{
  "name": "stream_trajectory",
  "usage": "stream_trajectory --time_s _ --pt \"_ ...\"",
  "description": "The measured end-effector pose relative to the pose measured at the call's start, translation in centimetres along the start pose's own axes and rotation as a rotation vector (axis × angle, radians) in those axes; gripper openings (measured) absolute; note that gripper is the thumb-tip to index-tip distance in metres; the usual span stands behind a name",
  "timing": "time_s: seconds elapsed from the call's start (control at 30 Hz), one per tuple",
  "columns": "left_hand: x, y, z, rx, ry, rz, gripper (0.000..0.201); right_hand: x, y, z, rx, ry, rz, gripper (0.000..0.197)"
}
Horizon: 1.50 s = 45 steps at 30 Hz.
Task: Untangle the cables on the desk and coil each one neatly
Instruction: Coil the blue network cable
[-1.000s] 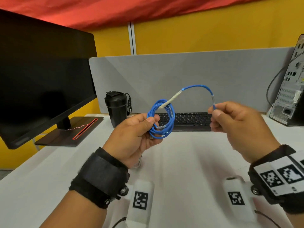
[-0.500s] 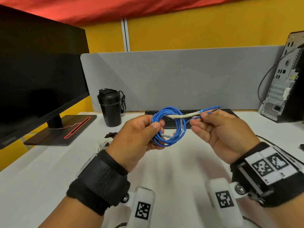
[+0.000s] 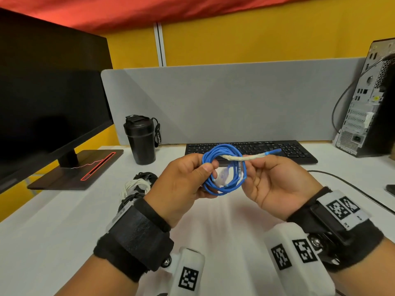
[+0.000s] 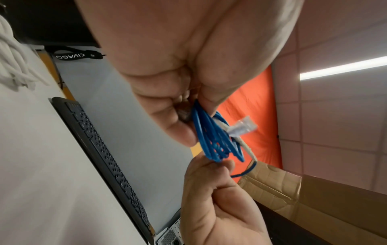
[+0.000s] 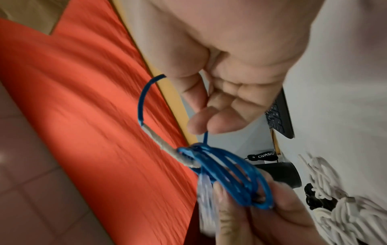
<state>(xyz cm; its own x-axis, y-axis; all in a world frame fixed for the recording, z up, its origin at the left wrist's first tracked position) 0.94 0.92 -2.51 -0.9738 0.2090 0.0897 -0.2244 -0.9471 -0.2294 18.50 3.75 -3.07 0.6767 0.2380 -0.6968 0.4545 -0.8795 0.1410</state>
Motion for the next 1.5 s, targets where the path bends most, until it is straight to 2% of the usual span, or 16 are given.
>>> stream_trajectory --time_s 0.13,0.3,0.37,0.47,0.53,0.63,0.77,0.87,0.97,1.07,1.13,1.23,1.3,1.37,1.43,1.5 --pt "-0.1 0.1 0.5 -0.062 0.006 0.010 0.023 -1.4 1.0 1.7 -0.168 0.334 -0.282 0.019" --pt "0.2 0.3 1.3 -0.169 -0.153 0.078 0.025 -2.4 2.0 2.6 -0.200 0.449 -0.567 0.038" --pt "0.1 0.4 1.5 -0.207 -0.187 0.104 0.022 -3.1 2.2 2.9 -0.193 0.428 -0.568 0.030" --pt "0.5 0.5 1.7 -0.234 -0.201 0.166 0.019 -3.6 1.7 3.0 -0.115 0.318 -0.394 0.015" --pt "1.8 0.2 1.5 -0.197 -0.181 0.269 0.021 -3.4 1.5 2.5 -0.062 0.289 -0.297 0.022" --pt "4.1 -0.5 0.4 -0.073 0.030 0.431 0.025 -3.1 1.8 1.7 -0.029 0.489 -0.222 0.030" --pt "5.9 -0.8 -0.6 0.043 0.553 0.516 0.026 -5.0 3.5 2.6 -0.021 0.827 -0.488 0.025" --pt "6.0 -0.9 -0.5 0.066 0.723 0.492 0.024 -5.4 4.1 2.5 -0.056 1.056 -0.606 0.028" --pt "4.7 -1.0 -0.5 0.123 0.838 0.415 0.023 -4.3 3.1 2.2 -0.081 1.308 -0.513 0.023" --pt "2.2 -0.8 -0.1 0.174 0.931 0.210 0.025 -3.6 2.2 2.5 -0.072 1.529 -0.404 0.021" --pt "0.7 -0.4 0.4 0.181 0.948 0.056 0.022 -3.4 1.5 1.7 0.054 1.641 -0.257 0.016" --pt "-0.2 0.2 0.6 0.170 0.702 -0.039 0.017 -3.0 1.0 -0.4 0.293 1.761 0.018 0.026" --pt "0.1 0.3 0.8 0.135 0.434 -0.014 0.023 -2.9 1.1 -1.2 0.447 1.693 0.131 0.028" --pt "0.1 0.4 1.1 0.119 0.180 0.012 0.025 -3.0 1.2 -1.4 0.547 1.519 0.151 0.024" --pt "0.1 0.4 0.9 0.130 0.030 0.014 0.025 -3.2 1.2 -1.0 0.548 1.324 0.093 0.022" --pt "0.0 0.4 0.6 0.160 -0.013 -0.011 0.028 -3.4 1.3 -0.5 0.512 1.188 0.045 0.022"
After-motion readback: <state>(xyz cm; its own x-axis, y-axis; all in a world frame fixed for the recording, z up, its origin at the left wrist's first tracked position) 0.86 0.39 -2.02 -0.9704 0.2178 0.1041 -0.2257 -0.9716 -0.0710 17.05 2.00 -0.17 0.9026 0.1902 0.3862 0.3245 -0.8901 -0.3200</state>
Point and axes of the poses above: each hand's wrist, its own y-axis away from the middle knuckle, its own x-axis out of the back of the hand, z = x × y, the point moved 4 cm from there along -y, towards the middle knuckle, and after that the axes turned 6 degrees about -z, right-handed, at the moved point
